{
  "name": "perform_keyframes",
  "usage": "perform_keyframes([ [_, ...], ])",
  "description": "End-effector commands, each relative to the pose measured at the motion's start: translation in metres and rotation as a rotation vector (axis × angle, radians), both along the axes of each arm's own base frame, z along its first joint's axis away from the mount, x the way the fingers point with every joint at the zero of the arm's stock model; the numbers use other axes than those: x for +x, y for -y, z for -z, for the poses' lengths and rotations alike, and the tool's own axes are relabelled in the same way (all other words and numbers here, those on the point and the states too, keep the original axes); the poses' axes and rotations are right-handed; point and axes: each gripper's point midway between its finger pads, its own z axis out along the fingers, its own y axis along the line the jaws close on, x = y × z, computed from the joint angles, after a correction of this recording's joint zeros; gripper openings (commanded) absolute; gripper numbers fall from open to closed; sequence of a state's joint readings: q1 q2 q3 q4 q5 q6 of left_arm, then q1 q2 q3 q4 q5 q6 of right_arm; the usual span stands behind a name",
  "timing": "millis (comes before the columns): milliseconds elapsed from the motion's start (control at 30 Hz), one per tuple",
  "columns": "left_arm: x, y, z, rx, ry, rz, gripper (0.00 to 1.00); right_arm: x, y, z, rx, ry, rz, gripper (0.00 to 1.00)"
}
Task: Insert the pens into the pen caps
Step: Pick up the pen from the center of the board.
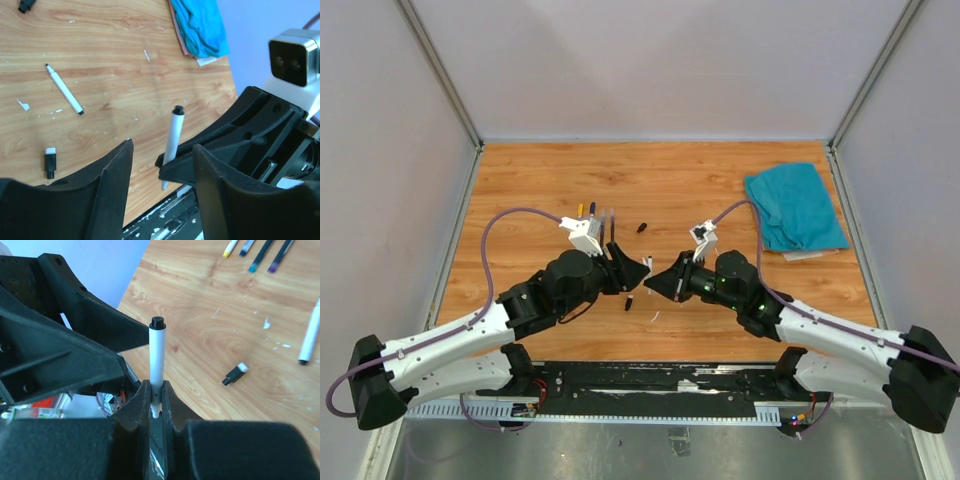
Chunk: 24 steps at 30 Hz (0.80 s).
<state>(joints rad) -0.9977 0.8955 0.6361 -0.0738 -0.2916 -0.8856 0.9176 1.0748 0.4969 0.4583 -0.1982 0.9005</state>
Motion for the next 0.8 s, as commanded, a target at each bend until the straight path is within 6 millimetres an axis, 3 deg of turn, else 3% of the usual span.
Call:
perform_keyframes([
  [0, -0.004, -0.002, -0.041, -0.020, 0.077, 0.034, 0.60, 0.010, 0.029, -0.012, -0.170, 0.237, 0.055, 0.00],
  [267, -0.009, -0.019, -0.052, 0.140, 0.099, 0.063, 0.62, 0.041, 0.105, -0.025, -0.566, 0.529, 0.227, 0.01],
  [367, -0.010, -0.023, -0.054, 0.168, 0.109, 0.068, 0.63, 0.044, 0.120, -0.040, -0.679, 0.666, 0.198, 0.01],
  [567, -0.012, -0.024, -0.063, 0.225, 0.153, 0.115, 0.64, 0.033, 0.108, -0.056, -0.776, 1.029, -0.060, 0.01],
  [767, -0.008, -0.024, -0.067, 0.338, 0.183, 0.153, 0.69, 0.016, 0.098, -0.053, -0.890, 1.397, -0.376, 0.01],
])
